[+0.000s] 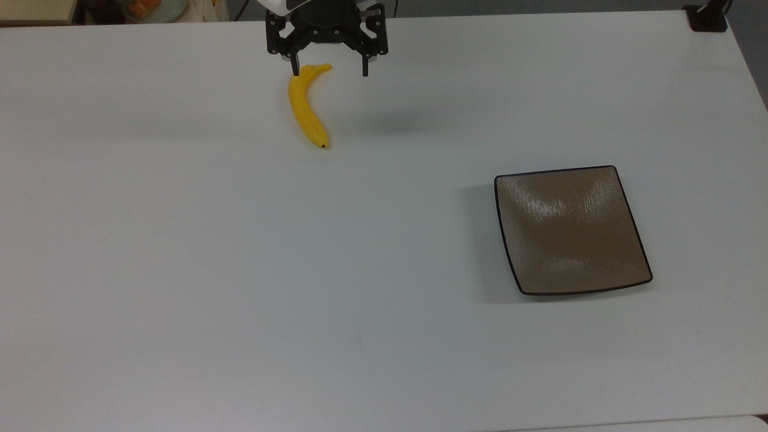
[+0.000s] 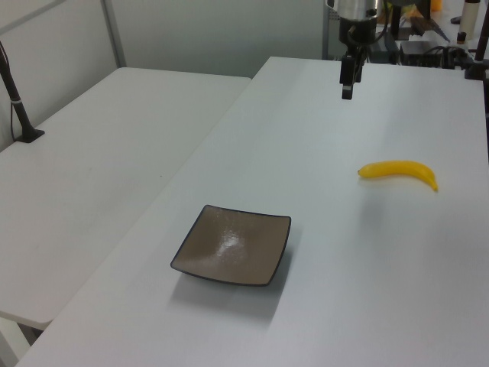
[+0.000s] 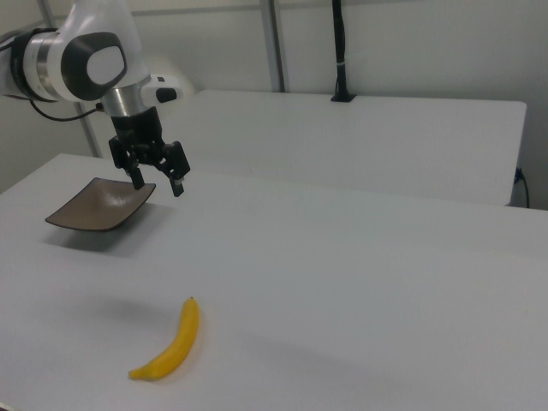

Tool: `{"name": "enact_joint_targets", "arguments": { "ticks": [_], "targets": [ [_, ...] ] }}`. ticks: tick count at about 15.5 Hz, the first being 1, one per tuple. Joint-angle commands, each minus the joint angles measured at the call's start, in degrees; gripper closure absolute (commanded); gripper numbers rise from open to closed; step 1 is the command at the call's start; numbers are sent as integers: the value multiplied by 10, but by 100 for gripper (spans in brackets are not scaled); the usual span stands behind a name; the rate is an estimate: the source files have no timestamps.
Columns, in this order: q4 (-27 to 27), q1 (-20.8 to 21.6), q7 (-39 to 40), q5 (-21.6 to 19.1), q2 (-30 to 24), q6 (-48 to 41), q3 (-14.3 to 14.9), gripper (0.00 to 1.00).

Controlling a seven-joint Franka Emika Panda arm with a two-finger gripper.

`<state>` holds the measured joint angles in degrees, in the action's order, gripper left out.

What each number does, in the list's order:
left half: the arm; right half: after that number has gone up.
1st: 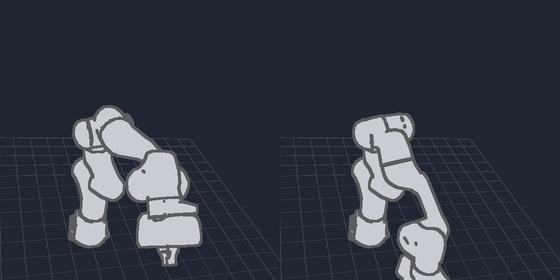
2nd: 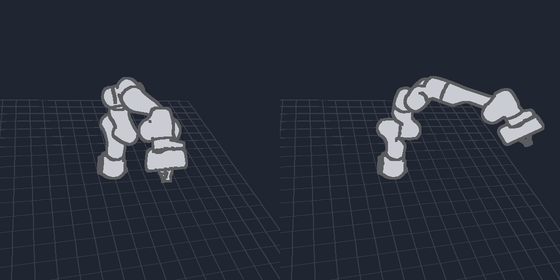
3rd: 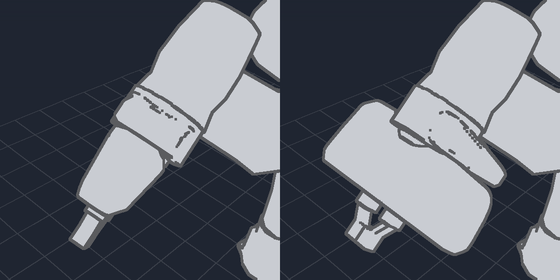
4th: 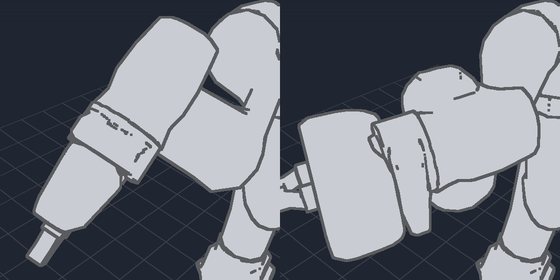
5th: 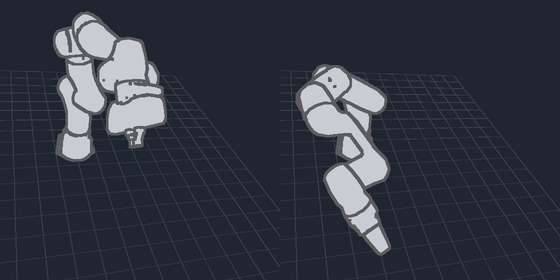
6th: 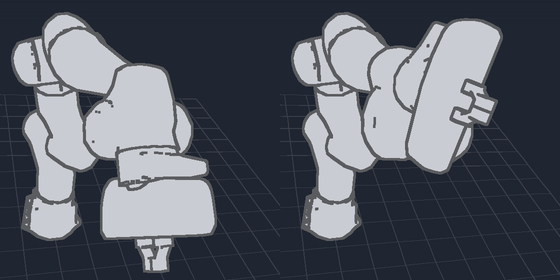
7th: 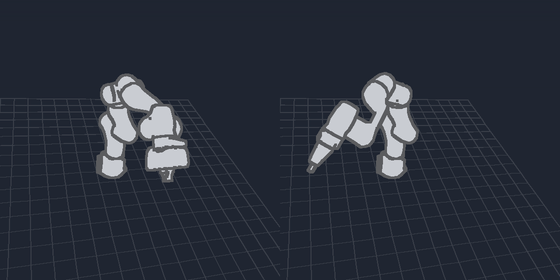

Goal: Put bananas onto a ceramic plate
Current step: 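Lower the open gripper toward the yellow banana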

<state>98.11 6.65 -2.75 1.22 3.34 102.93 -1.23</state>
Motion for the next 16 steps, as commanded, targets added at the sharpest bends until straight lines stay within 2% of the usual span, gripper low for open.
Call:
{"name": "enact_joint_targets", "arguments": {
  "ticks": [1,8,14,16],
  "targets": [
    [14,-2,13,-12,-19,-5,2,0],
    [14,-12,14,-21,-19,-6,2,0],
    [33,-11,27,-20,-21,-5,2,0],
    [54,-11,41,-16,-27,-7,2,0]
  ]
}}
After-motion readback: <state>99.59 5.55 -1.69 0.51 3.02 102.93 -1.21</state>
